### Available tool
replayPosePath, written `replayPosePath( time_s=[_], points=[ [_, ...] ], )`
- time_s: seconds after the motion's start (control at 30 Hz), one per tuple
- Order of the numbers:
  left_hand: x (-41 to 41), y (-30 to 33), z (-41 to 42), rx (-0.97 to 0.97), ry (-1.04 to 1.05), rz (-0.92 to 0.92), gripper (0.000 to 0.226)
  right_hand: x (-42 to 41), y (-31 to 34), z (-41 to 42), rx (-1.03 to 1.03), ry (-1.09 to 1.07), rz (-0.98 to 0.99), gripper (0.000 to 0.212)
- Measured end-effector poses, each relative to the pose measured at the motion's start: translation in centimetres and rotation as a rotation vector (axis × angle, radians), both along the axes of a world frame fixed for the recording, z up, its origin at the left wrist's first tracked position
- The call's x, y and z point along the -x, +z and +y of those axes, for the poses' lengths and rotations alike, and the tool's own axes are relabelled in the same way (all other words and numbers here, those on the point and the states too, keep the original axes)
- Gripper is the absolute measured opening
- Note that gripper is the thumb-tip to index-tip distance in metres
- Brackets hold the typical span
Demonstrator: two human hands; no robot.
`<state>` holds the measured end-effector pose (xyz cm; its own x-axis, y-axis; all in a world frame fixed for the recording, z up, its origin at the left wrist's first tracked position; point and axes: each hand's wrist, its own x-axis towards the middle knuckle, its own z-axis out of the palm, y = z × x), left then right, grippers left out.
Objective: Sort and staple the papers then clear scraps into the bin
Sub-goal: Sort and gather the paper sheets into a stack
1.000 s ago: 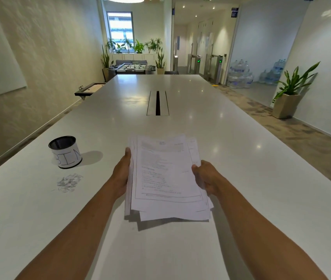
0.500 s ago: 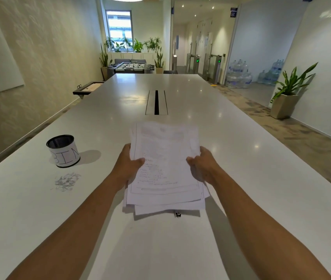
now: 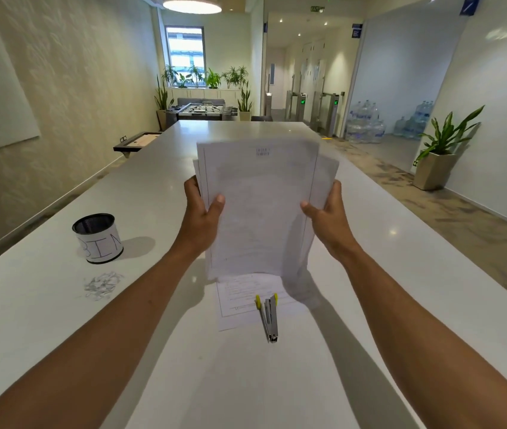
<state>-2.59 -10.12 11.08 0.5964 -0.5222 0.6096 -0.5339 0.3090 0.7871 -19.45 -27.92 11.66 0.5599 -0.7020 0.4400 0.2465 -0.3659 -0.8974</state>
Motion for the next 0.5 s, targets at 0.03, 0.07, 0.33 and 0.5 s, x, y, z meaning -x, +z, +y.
replayPosePath(
  time_s=[0.03,0.07,0.33,0.5],
  points=[
    [0.1,-0.4,-0.1,-0.018,0.0,0.012,0.04,0.0,-0.6,0.0,-0.01,0.026,0.044,0.049],
    [0.1,-0.8,-0.2,-0.036,0.001,0.033,0.043,-0.1,-1.2,0.0,-0.012,0.043,0.091,0.054],
    [0.5,-2.8,-1.1,-0.02,0.062,0.317,0.034,-1.1,-3.3,0.9,-0.075,-0.057,0.118,0.054],
    [0.9,-3.0,-1.1,-0.024,0.069,0.302,0.02,-1.8,-3.8,1.4,-0.067,-0.063,0.119,0.037]
  ],
)
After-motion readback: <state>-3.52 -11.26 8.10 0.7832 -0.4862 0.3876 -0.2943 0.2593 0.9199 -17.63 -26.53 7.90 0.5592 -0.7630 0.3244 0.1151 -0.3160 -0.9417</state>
